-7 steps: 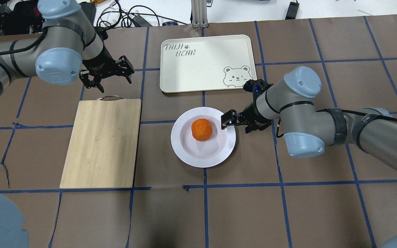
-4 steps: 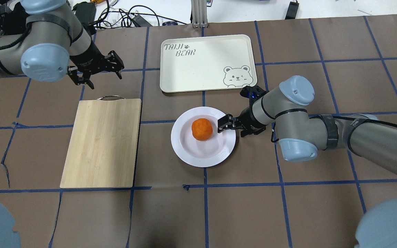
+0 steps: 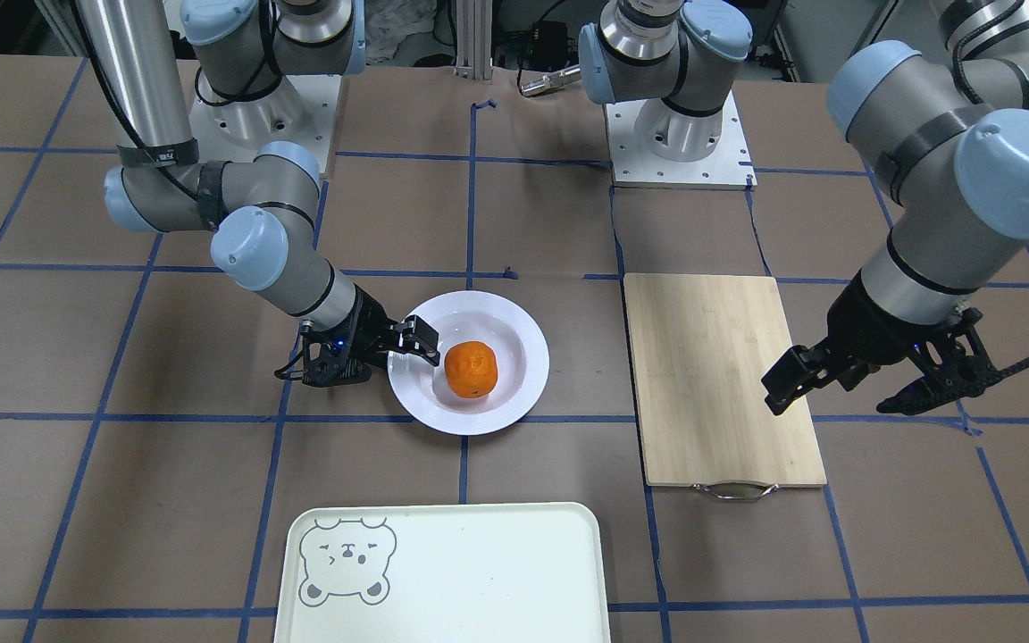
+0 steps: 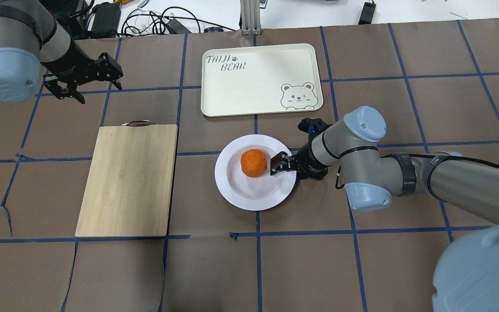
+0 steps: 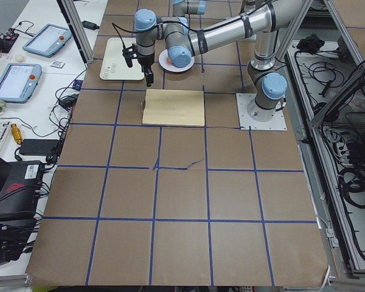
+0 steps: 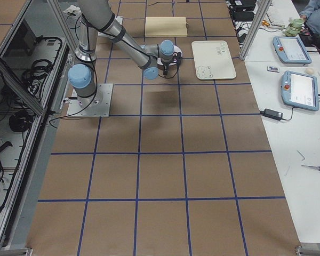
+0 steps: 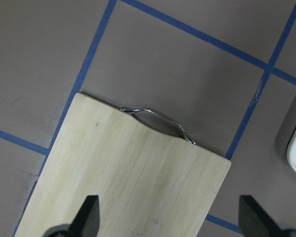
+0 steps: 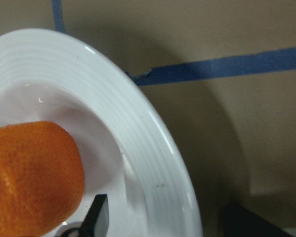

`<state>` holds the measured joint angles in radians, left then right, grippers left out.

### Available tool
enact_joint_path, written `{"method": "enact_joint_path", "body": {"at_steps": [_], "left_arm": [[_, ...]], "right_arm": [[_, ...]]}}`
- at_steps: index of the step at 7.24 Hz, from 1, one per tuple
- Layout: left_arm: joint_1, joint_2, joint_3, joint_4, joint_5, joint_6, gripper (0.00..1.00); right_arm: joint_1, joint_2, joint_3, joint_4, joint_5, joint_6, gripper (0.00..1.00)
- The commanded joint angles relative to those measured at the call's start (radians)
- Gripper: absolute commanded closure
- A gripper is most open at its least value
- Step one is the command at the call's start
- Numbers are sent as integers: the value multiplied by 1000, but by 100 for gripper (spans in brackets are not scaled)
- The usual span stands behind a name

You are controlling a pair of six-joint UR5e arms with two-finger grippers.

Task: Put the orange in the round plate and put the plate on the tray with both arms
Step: 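Grip the plate rim nearest the right gripper with the right gripper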

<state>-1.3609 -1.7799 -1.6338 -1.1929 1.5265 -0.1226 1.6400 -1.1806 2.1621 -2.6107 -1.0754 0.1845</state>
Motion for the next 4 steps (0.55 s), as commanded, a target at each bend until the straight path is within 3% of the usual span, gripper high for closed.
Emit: {"method": "enact_joint_path", "body": {"at_steps": [1,3,4], "left_arm": [[0,26,-1,-11,3,47,0],[0,28,-11,-16,6,66,0],[0,28,-23,-16,6,92,0]], "right_arm": [[21,-10,1,-11,-3,70,19],[38,-4,1,-39,-6,85,25],[40,-4,4,-37,-6,85,39]]}}
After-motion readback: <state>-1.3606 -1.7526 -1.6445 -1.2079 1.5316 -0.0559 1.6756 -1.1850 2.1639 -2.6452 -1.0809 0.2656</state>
